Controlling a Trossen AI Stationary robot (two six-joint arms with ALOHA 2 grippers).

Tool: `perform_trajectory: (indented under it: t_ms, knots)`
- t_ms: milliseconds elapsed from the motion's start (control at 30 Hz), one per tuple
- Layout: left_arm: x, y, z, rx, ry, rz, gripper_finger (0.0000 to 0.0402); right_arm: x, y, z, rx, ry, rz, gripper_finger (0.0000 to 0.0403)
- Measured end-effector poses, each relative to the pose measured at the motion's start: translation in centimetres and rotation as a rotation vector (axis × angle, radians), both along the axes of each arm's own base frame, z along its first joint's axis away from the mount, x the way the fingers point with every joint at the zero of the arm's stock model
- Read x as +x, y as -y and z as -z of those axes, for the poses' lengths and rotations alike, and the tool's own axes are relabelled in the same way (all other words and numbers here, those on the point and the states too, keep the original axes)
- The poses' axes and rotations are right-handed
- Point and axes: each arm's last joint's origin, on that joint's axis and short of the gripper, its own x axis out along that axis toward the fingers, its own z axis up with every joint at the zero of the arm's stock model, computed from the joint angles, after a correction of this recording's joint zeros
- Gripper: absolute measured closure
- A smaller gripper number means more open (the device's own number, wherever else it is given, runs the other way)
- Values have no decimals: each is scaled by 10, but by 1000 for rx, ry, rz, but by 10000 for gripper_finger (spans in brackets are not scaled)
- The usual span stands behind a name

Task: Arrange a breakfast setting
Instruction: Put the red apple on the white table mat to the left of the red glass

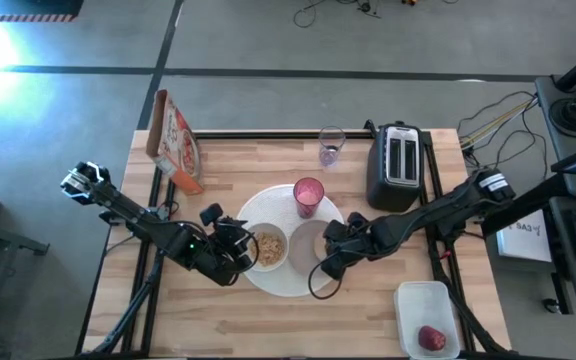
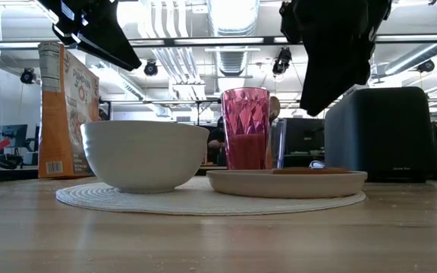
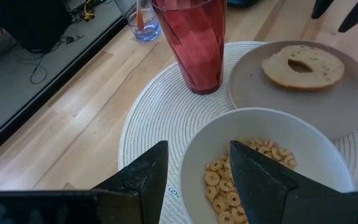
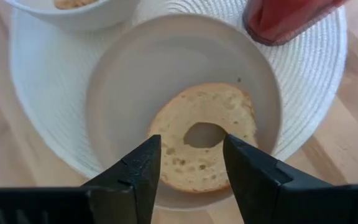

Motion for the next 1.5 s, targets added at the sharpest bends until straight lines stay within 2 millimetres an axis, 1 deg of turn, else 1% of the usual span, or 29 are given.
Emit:
perform_trajectory:
  t_ms: [300, 433, 567, 733, 900, 1133, 1300, 1500]
  knots:
    - [0, 0, 0, -6, -7, 4, 247, 8, -4, -25, 64, 79, -26, 232]
    - [0, 2, 1, -71, -27, 25, 247, 10, -6, -32, 110, 99, 1, 236]
    - [3, 7, -9, -145, -50, 96, 247, 12, -8, -39, 167, 104, 2, 243]
    - [5, 16, -23, -132, -59, 195, 247, 13, -12, -45, 224, 110, 4, 251]
    - [5, 23, -35, -95, -56, 270, 247, 0, -20, -46, 281, 4, 69, 259]
    - [4, 26, -37, -77, -66, 299, 247, -18, -25, -41, 255, -137, 181, 262]
    - [3, 26, -36, -85, -62, 293, 247, -30, -26, -39, 225, -232, 208, 246]
    - [2, 28, -36, -98, -55, 289, 247, -36, -30, -38, 307, -330, 192, 216]
